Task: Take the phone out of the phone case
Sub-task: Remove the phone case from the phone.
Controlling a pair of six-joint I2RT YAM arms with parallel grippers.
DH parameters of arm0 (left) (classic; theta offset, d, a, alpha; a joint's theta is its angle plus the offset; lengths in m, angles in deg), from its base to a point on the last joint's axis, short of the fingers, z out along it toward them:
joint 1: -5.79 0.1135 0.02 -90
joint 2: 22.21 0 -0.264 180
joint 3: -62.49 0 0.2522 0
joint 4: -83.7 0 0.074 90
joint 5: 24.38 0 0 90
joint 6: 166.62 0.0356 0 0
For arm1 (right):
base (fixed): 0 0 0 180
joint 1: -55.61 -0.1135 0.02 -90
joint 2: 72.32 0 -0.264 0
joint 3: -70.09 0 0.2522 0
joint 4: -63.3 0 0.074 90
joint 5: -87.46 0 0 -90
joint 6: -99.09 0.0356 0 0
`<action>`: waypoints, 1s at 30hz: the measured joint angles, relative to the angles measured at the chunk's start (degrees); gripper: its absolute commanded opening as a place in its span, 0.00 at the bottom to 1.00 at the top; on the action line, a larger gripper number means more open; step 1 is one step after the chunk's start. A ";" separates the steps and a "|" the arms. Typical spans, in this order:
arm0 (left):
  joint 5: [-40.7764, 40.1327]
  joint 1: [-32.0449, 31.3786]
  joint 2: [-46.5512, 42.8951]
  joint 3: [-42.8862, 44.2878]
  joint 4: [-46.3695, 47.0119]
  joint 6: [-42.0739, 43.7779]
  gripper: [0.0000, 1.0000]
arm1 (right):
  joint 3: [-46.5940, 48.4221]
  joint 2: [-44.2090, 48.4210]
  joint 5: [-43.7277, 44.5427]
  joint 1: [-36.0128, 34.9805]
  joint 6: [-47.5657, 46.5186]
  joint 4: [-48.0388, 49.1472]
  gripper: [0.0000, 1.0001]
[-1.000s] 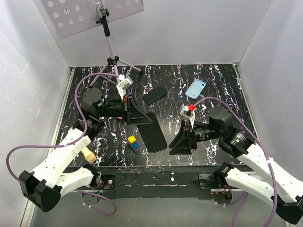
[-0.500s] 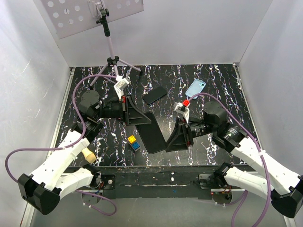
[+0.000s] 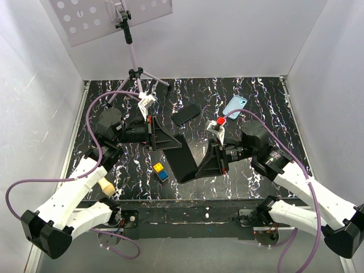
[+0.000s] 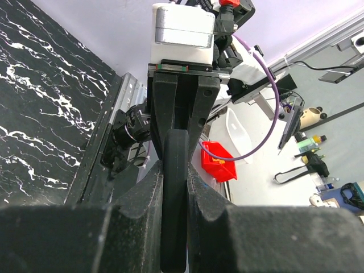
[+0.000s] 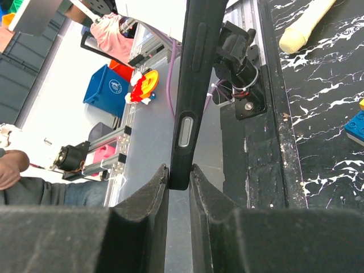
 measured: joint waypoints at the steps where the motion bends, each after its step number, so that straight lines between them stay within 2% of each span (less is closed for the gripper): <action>1: 0.07 0.11 0.00 0.00 -0.04 -0.22 0.00 | 0.00 -0.11 -0.22 0.02 -0.20 0.04 0.07; 2: 0.15 0.11 0.00 0.00 0.00 -0.46 0.00 | 0.00 -0.13 -0.57 0.00 -0.46 0.07 0.01; 8: 2.32 0.44 1.16 -0.26 3.87 -5.70 0.00 | 0.00 0.79 -2.29 -0.07 -3.65 1.64 0.01; 14: 4.26 0.57 3.06 -2.01 13.18 -15.02 0.00 | 1.05 2.47 -3.04 -0.15 -6.64 2.64 0.01; 24: 3.58 2.29 3.52 -3.13 33.83 -32.00 0.00 | 7.58 -6.62 -14.73 -0.55 2.12 21.77 0.01; 27: 2.25 2.27 4.28 -3.13 38.10 -36.76 0.00 | 10.64 -8.68 -17.22 -0.81 2.95 24.13 0.01; 30: 0.66 2.27 4.50 -3.15 39.06 -39.71 0.00 | 13.90 -10.25 -18.36 -0.90 0.55 22.21 0.01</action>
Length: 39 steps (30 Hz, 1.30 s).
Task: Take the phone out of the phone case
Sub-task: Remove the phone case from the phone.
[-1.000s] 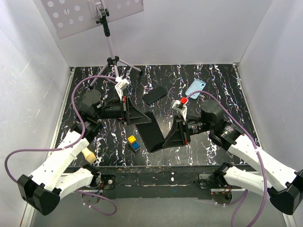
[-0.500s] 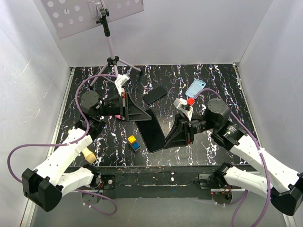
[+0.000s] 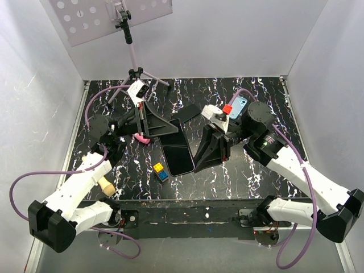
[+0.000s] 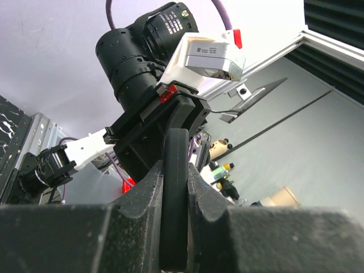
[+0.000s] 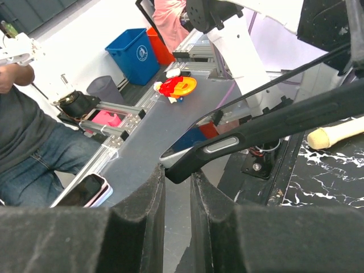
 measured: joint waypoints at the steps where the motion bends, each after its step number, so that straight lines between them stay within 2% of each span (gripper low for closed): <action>1: -0.59 0.00 -0.13 0.00 -0.17 -0.37 0.00 | 0.92 -0.26 0.13 -0.09 -1.51 -1.79 0.01; 8: -3.37 0.11 -0.85 -0.13 -2.16 0.63 0.00 | 2.64 0.72 7.19 -0.98 -12.00 -14.01 0.01; 14: -9.88 1.03 -1.57 -0.26 -7.91 5.68 0.00 | 2.10 5.88 28.96 -3.56 -19.50 -25.18 0.01; 17: -12.61 1.09 -1.66 -0.28 -9.57 8.09 0.00 | 0.59 8.85 35.76 -3.69 -22.64 -27.12 0.01; 23: -13.57 1.09 0.57 -0.94 -8.44 7.93 0.00 | 0.20 9.68 40.06 -3.65 -28.89 -30.62 0.01; 31: -16.20 1.09 0.94 -1.14 -9.18 8.87 0.00 | -0.55 11.21 46.05 -3.65 -32.83 -32.72 0.01; 33: -15.26 0.83 0.90 -1.38 -9.09 7.32 0.00 | -0.70 11.37 50.69 -3.39 -34.03 -32.87 0.01; 34: -14.34 0.17 0.70 -1.64 -8.87 6.97 0.00 | -0.72 11.21 53.75 -2.97 -34.16 -32.94 0.09; 35: -13.97 -0.28 0.48 -2.08 -8.50 6.64 0.00 | -0.74 10.82 55.19 -2.62 -34.29 -33.05 0.23; 36: -13.81 -0.85 0.15 -2.62 -8.37 6.69 0.00 | -0.79 10.36 56.52 -2.40 -33.86 -33.46 0.43; 37: -13.99 -1.16 -0.33 -3.21 -8.59 7.10 0.00 | -1.01 10.08 57.31 -2.21 -32.76 -33.94 0.51; 39: -15.89 -1.18 -1.77 -4.20 -10.54 8.96 0.00 | -2.01 10.34 57.16 -2.19 -29.42 -34.38 0.57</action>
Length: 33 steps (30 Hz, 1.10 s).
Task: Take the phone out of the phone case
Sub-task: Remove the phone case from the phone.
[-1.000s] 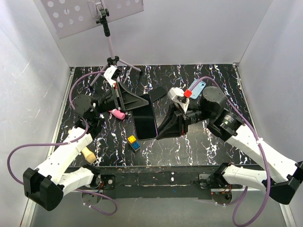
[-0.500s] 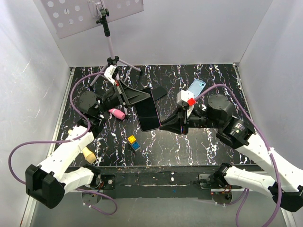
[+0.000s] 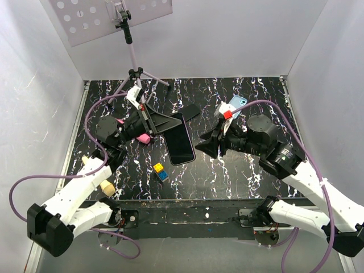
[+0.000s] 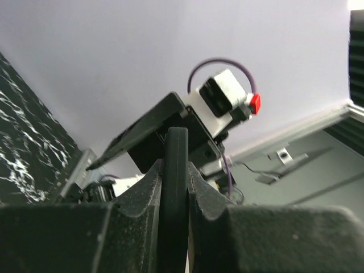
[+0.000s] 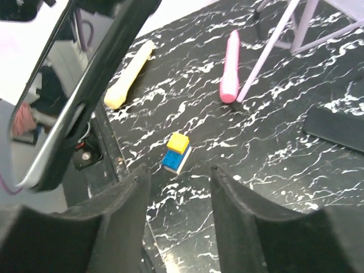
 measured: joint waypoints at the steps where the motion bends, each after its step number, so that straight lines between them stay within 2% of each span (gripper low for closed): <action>1: -1.73 0.00 -0.96 -0.39 -1.29 1.36 0.00 | -0.59 0.24 -0.63 0.00 2.56 0.13 0.58; 4: -8.50 0.00 -4.44 -1.55 -4.55 5.46 0.00 | -3.78 1.20 -4.26 0.04 11.34 4.20 0.63; 7: -15.67 0.00 -7.58 -3.76 -4.52 7.41 0.00 | -12.83 3.02 -8.46 0.04 24.57 17.00 0.66; 10: -22.08 0.00 -8.15 -6.19 -1.70 7.48 0.00 | -22.36 2.40 -10.12 0.00 37.33 31.45 0.67; 14: -28.26 -0.28 -5.92 -8.39 1.51 6.38 0.00 | -26.80 -0.70 -9.03 0.00 47.43 44.00 0.61; 16: -30.56 -0.39 -5.51 -8.92 1.77 6.23 0.00 | -26.80 -1.16 -7.72 0.00 49.66 48.43 0.57; 18: -31.89 -0.37 -5.57 -8.90 1.73 6.29 0.00 | -25.97 -1.18 -7.17 0.02 50.25 50.69 0.58; 22: -31.87 -0.39 -5.11 -8.70 3.54 4.66 0.00 | -21.16 -2.29 -7.34 0.02 49.88 50.40 0.58; 27: -31.74 -0.42 -2.91 -8.72 9.31 0.94 0.00 | -19.26 -3.48 -7.50 0.04 49.72 50.36 0.54; 33: -31.67 -0.50 -2.10 -8.72 11.93 -0.70 0.00 | -19.15 -5.38 -7.74 0.04 48.89 49.99 0.41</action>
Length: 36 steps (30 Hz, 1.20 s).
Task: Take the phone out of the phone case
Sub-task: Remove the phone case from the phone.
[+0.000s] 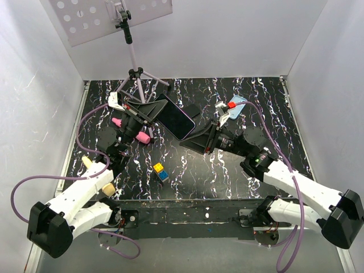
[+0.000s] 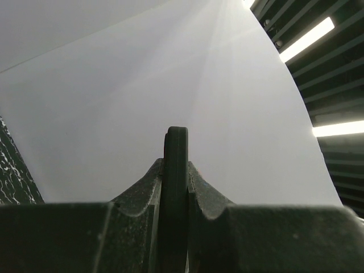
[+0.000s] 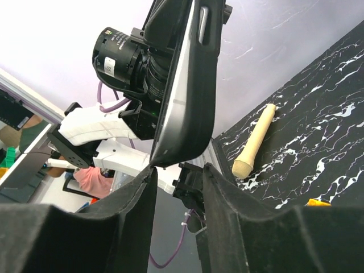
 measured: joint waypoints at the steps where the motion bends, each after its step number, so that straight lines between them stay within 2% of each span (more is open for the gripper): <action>1: 0.02 -0.04 0.04 0.00 0.33 -0.09 0.00 | 0.15 -0.28 -0.24 0.00 -0.15 -0.20 0.39; 10: -0.31 -0.13 0.28 0.00 1.49 -0.94 0.00 | 1.49 -2.01 -1.95 -0.07 -1.97 0.22 0.32; 11: -0.28 -0.13 0.28 0.00 1.49 -0.96 0.00 | 1.57 -2.03 -2.10 -0.07 -2.21 0.28 0.34; 14: -0.28 -0.15 0.20 0.00 1.49 -1.25 0.00 | 1.90 -2.16 -2.73 -0.07 -2.91 0.63 0.53; 19: 0.02 -0.28 -0.46 0.00 0.98 -1.05 0.00 | 1.90 -2.58 -5.53 -0.04 -3.39 2.99 0.56; 26: 0.66 -0.39 -0.26 0.00 2.08 -2.05 0.00 | 2.80 -2.71 -6.78 -0.04 -3.72 2.93 0.43; 31: 0.94 -0.52 -0.26 0.00 2.16 -1.99 0.00 | 4.90 -3.87 -6.38 -0.04 -3.85 2.49 0.42; 36: 0.98 -0.50 -0.33 0.00 1.88 -1.73 0.00 | 4.96 -4.55 -6.43 -0.04 -3.52 2.56 0.31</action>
